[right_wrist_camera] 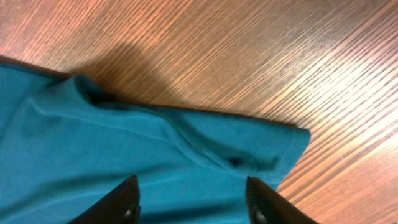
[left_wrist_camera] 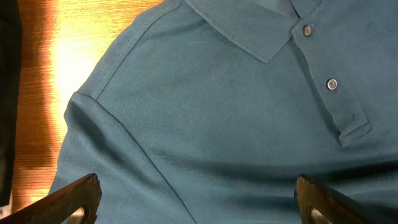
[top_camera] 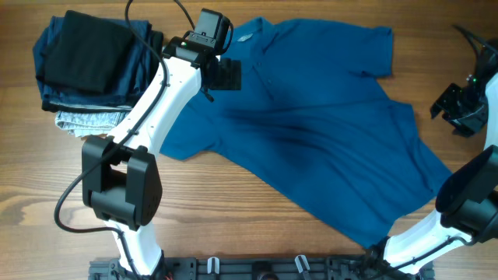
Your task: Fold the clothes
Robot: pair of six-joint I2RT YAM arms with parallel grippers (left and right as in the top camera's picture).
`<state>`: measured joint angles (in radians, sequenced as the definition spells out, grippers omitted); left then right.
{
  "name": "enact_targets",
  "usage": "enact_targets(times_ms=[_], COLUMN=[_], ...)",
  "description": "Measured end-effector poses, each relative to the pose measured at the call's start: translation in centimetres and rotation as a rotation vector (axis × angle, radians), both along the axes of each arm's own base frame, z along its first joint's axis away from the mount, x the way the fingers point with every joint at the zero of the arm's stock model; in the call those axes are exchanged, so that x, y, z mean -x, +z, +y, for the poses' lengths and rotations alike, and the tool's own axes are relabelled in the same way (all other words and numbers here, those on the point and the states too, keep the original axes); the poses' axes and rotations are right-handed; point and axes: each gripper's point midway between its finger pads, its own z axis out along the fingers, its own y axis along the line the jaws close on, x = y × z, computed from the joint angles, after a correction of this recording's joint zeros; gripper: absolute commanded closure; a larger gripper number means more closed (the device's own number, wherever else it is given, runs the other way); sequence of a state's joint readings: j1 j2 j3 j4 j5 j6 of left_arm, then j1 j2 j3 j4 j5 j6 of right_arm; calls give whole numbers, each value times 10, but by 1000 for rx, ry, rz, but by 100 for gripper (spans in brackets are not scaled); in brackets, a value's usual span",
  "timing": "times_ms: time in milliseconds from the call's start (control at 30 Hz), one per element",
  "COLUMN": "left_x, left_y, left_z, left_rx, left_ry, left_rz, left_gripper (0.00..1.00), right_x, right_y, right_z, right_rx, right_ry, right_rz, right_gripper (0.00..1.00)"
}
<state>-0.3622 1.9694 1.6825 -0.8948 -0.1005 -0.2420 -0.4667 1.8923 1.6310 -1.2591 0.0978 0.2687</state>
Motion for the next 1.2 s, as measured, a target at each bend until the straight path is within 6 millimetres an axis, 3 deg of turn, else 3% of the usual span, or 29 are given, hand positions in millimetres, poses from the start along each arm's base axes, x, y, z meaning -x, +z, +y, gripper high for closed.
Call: enact_targets(times_ms=[267,333,467,700,800,900,1033,1100,1200], left_x=[0,0,0,0,0,0,0,0,0], left_y=[0,0,0,0,0,0,0,0,0], left_z=[0,0,0,0,0,0,0,0,0], left_rx=[0,0,0,0,0,0,0,0,0], left_ry=[0,0,0,0,0,0,0,0,0], left_rz=[0,0,0,0,0,0,0,0,0], left_gripper=[0,0,0,0,0,0,0,0,0], right_x=[-19,-22,-31,-34,-40,-45,-44,-46,-48], right_y=[1,1,-3,-60,-64,-72,-83,-85,-86], right_z=[-4,-1,6,11,14,18,28,28,28], right_rx=[12,0,-40,-49,-61,-67,-85,-80,-72], right_ry=[193,218,256,335,347,389,440,449,455], right_rz=[-62,-75,-116,-149,-183,-216,-224,-236,-245], right_gripper=[46,51,50,57,57,46,46,54,81])
